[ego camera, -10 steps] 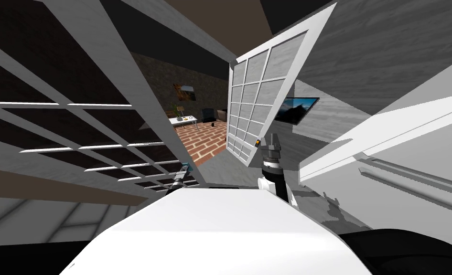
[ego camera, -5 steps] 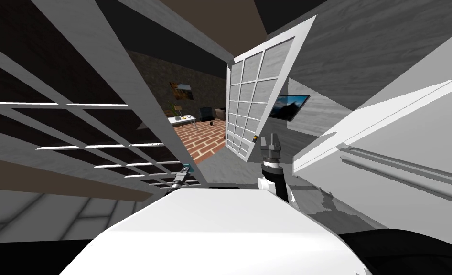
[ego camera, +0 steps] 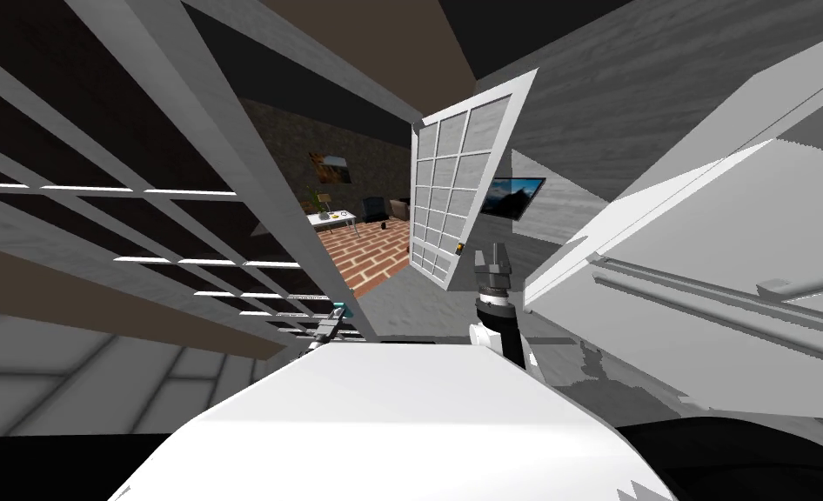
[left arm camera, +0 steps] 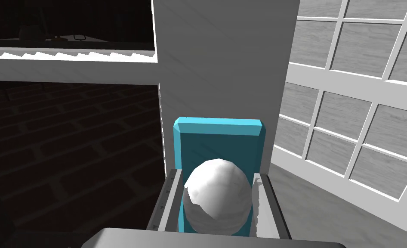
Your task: Pull the door open
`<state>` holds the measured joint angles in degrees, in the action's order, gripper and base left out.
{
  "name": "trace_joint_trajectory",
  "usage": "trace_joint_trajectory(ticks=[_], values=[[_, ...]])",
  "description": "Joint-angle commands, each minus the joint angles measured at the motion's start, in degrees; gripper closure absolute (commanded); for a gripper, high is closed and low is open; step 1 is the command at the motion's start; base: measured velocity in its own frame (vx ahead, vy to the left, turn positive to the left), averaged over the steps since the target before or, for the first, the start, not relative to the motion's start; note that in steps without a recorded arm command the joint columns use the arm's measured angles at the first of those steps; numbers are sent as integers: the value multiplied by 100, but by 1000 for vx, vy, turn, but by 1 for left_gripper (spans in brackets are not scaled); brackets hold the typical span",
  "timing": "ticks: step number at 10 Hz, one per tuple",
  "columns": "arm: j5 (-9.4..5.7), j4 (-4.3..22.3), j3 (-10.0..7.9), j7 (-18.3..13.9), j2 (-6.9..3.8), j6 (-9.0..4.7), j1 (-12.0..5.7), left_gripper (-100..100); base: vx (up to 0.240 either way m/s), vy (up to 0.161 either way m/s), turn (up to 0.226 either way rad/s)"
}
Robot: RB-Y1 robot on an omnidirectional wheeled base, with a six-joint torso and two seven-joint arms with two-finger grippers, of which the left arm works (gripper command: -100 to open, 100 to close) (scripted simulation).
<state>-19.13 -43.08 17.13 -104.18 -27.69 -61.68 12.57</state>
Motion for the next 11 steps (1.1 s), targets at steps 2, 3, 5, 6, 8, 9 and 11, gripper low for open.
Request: trace_joint_trajectory(ticks=[2,3,5,6,8,9,11], values=[[43,74,61,-78,-47,-147,8,100,-221,81,-161],[59,107,84,-109,-69,-204,14,100,-211,41,-139],[92,176,131,-173,-114,-322,26,100,-208,52,-143],[107,209,153,-204,-135,-378,32,100,-235,69,-142],[139,275,198,-266,-179,-491,44,100,-188,80,-149],[147,292,210,-281,-190,-519,47,100,-174,68,-95],[226,342,296,-291,-203,-687,125,100,-51,3,-3]])
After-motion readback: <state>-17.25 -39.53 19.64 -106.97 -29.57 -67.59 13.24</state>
